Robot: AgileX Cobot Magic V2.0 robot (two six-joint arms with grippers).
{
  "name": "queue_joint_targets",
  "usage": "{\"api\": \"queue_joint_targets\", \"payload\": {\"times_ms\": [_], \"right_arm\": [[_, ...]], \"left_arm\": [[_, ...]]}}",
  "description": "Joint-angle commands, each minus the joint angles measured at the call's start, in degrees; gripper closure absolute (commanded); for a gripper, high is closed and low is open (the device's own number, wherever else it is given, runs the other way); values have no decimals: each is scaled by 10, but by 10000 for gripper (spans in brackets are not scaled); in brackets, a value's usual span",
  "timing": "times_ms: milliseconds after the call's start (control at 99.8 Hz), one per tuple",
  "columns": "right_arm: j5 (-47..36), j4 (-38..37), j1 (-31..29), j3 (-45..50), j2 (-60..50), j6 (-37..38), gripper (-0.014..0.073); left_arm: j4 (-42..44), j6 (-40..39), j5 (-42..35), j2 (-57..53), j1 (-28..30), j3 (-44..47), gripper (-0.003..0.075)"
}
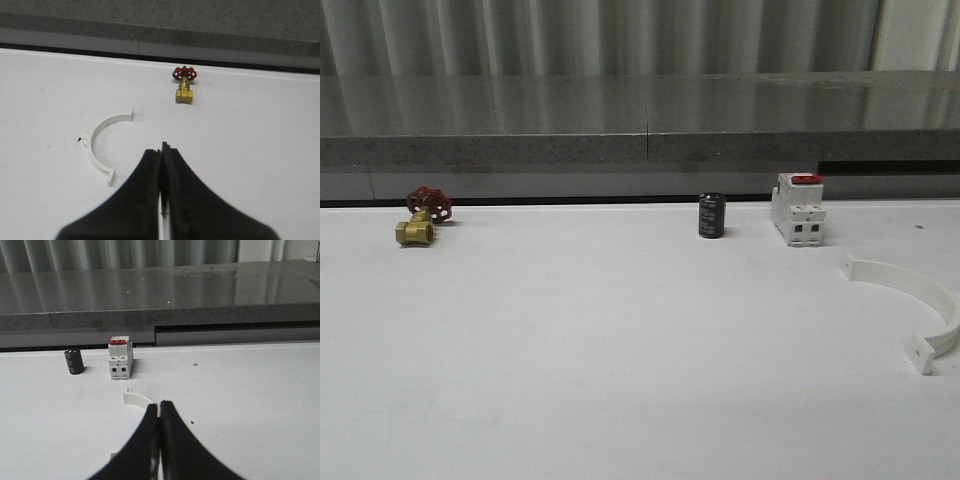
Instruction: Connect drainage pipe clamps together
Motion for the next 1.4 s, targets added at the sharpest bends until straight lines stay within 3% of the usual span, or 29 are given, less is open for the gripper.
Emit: {"api": "queue_joint_targets", "payload": {"times_ms": [0,140,220,291,481,541,822,1213,1393], "right_arm": [[-48,-5,-4,-9,-11,-4,662],[-48,-5,-4,-9,-11,-4,662],[-48,-5,-4,-9,-11,-4,662],[-48,-5,-4,-9,-11,-4,662],[-48,-5,-4,-9,-11,-4,662],[-48,-5,-4,-9,-11,-4,662],[-48,-5,-4,-9,-11,-4,662],[-48,-5,-4,-9,-11,-4,662],[-48,-5,-4,-9,-11,-4,662]], "left_arm": [[-4,-5,-36,19,-2,-16,741],[-4,-5,-9,44,-2,-16,737],[-4,-5,7,57,-2,-16,685],[-4,-5,18,66,-2,-16,587],[-4,-5,34,74,-2,-16,186],[-4,-5,34,74,-2,-16,115],[7,-5,27,107,-2,-25,106],[30,32,17,343,1,-138,115],[25,59,9,455,46,-203,115]]}}
